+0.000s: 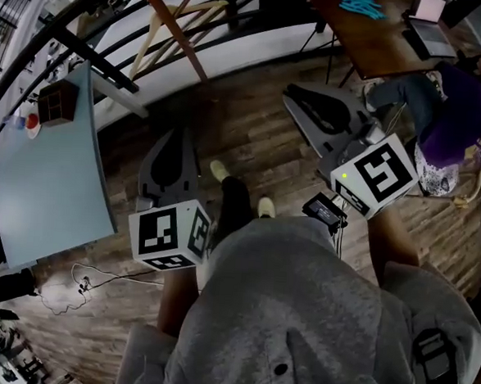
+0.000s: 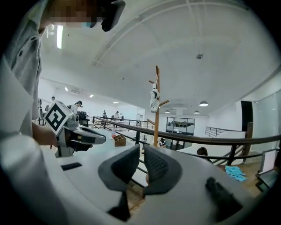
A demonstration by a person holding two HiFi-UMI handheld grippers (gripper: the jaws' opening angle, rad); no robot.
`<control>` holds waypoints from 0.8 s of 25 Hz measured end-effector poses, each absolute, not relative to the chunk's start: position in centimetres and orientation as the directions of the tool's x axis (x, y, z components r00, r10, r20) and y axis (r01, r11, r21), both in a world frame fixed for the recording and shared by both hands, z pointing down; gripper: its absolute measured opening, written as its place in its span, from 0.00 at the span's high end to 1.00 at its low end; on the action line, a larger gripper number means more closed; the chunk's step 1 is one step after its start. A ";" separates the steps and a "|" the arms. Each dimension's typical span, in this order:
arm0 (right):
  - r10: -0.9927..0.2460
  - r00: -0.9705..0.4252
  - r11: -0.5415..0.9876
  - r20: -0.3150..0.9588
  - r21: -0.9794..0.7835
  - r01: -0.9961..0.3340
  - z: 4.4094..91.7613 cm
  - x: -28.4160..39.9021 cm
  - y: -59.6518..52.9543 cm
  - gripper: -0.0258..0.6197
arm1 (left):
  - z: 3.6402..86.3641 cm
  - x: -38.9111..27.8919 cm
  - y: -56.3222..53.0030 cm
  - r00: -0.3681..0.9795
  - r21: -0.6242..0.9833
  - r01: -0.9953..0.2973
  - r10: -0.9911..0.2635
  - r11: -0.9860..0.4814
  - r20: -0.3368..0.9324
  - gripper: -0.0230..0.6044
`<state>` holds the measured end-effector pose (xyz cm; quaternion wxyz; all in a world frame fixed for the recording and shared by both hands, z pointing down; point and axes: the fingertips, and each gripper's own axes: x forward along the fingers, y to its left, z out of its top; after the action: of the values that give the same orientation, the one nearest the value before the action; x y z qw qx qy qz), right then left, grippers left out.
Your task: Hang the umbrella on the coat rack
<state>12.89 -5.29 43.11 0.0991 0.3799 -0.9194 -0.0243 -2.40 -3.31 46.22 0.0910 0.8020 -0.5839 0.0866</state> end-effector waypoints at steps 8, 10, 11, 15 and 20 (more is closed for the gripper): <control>-0.699 -0.701 0.713 0.142 0.048 -0.700 43.9 13.5 -1.4 0.90 | 45.4 -0.8 0.1 0.298 0.026 -0.953 -0.919 -0.302 0.257 0.92; -0.713 -0.690 0.698 0.128 0.024 -0.716 44.1 13.2 -1.1 0.90 | 45.5 -0.7 0.3 0.303 0.026 -0.951 -0.916 -0.307 0.262 0.92; -0.724 -0.680 0.686 0.116 0.013 -0.728 44.1 13.2 -1.0 0.90 | 45.6 -0.6 0.4 0.306 0.027 -0.950 -0.915 -0.310 0.264 0.92; -0.763 -0.638 0.640 0.105 -0.014 -0.768 44.2 12.8 -1.0 0.90 | 46.0 -0.8 0.9 0.323 0.038 -0.945 -0.906 -0.325 0.274 0.92; -0.784 -0.611 0.611 0.108 -0.034 -0.791 43.6 11.0 -1.7 0.90 | 46.3 -2.7 0.7 0.337 0.065 -0.941 -0.895 -0.333 0.291 0.92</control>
<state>11.05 -1.74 43.58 0.0411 0.4391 -0.8966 0.0393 -2.68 0.71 46.26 0.1114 0.8100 -0.5667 0.1018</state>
